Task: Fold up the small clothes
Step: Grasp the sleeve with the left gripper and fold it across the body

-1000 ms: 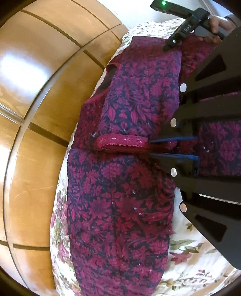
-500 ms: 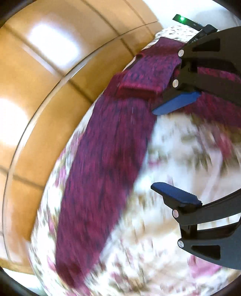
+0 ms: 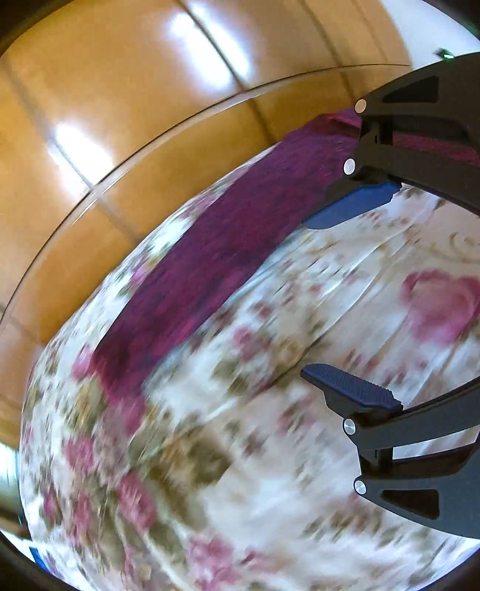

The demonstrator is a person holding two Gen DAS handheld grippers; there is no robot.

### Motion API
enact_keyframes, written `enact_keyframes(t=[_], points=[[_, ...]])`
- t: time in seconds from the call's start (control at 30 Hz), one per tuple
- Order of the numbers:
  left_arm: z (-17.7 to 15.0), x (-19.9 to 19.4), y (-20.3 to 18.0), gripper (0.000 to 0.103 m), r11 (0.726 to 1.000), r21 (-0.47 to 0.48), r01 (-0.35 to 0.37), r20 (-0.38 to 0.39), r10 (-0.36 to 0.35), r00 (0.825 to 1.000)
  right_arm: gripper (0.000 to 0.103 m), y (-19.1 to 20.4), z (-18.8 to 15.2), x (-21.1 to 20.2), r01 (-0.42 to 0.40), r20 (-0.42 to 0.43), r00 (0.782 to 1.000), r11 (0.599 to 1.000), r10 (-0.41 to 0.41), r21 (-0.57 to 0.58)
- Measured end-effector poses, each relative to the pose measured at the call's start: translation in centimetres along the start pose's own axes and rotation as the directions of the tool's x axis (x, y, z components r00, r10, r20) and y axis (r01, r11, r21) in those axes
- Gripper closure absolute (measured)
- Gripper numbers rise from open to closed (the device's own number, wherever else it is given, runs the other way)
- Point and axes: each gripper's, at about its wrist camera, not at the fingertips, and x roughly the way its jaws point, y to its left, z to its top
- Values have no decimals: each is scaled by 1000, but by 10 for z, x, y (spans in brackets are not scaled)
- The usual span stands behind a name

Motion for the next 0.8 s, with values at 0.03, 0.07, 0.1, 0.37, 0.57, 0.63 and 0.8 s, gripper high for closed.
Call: enact_keyframes(t=[0.03,0.07,0.1,0.37,0.57,0.63,0.8], points=[[6,-1,6,29,999,-20,26,-3,-26,1000,2,7,-8,-2,-19,-11,1000,1000,19,-14],[12,-1,11,29,998,-43,50,-5,-51,999,2,14,-15,-5,-34,-23,999,999,33,-36],[19,-1,16,29,996,-68,60,2,-60,998,2,21,-21,-6,-43,-30,999,997,41,-59],[67,17,27,30,989,-147,26,12,-25,1000,2,50,-58,-7,24,10,1000,988,-22,-151],[93,42,37,40,975,-220,24,9,-23,1000,2,48,-60,-7,-10,9,1000,992,11,-123],[100,50,39,42,976,-220,2,5,-1,1000,2,49,-61,-7,-8,14,1000,992,9,-123],[114,65,39,82,978,-207,-31,0,32,999,2,48,-61,-5,-2,13,1000,992,4,-127]])
